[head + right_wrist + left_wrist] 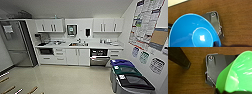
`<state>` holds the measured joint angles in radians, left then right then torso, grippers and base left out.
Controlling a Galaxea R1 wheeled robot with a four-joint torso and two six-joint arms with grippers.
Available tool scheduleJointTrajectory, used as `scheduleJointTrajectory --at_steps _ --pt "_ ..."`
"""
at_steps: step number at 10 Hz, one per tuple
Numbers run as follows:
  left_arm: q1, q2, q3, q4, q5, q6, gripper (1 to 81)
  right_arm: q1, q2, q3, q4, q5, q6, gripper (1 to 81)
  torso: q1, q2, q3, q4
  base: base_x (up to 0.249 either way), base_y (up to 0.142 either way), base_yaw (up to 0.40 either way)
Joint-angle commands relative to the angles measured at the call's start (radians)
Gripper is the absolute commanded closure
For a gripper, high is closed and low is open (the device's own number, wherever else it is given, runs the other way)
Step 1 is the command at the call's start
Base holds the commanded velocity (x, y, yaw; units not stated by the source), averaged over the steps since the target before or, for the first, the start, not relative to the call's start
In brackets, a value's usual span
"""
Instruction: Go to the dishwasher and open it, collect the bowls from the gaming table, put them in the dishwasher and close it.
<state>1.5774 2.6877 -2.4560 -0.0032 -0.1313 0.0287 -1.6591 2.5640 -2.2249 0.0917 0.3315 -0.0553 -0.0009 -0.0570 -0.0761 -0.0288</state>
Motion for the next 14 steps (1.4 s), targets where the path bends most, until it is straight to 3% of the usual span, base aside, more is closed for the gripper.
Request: scheduleJointTrajectory --at_steps 1,9,14 --pt "-0.035 -0.029 -0.003 -0.001 0.05 0.003 81.1 0.035 -0.032 0.004 -0.018 -0.045 -0.001 81.1 0.001 0.0 0.0 0.0 0.168 0.0 0.0" --pt "-0.035 -0.029 -0.005 -0.001 0.05 0.003 81.1 0.035 -0.032 0.004 -0.026 -0.046 -0.001 81.1 0.001 0.0 0.0 0.0 0.2 -0.008 0.0" --pt "-0.035 -0.031 -0.003 -0.001 0.05 0.003 81.1 0.035 -0.032 0.004 -0.027 -0.046 -0.001 81.1 0.002 0.001 0.0 0.0 0.0 0.0 0.0"
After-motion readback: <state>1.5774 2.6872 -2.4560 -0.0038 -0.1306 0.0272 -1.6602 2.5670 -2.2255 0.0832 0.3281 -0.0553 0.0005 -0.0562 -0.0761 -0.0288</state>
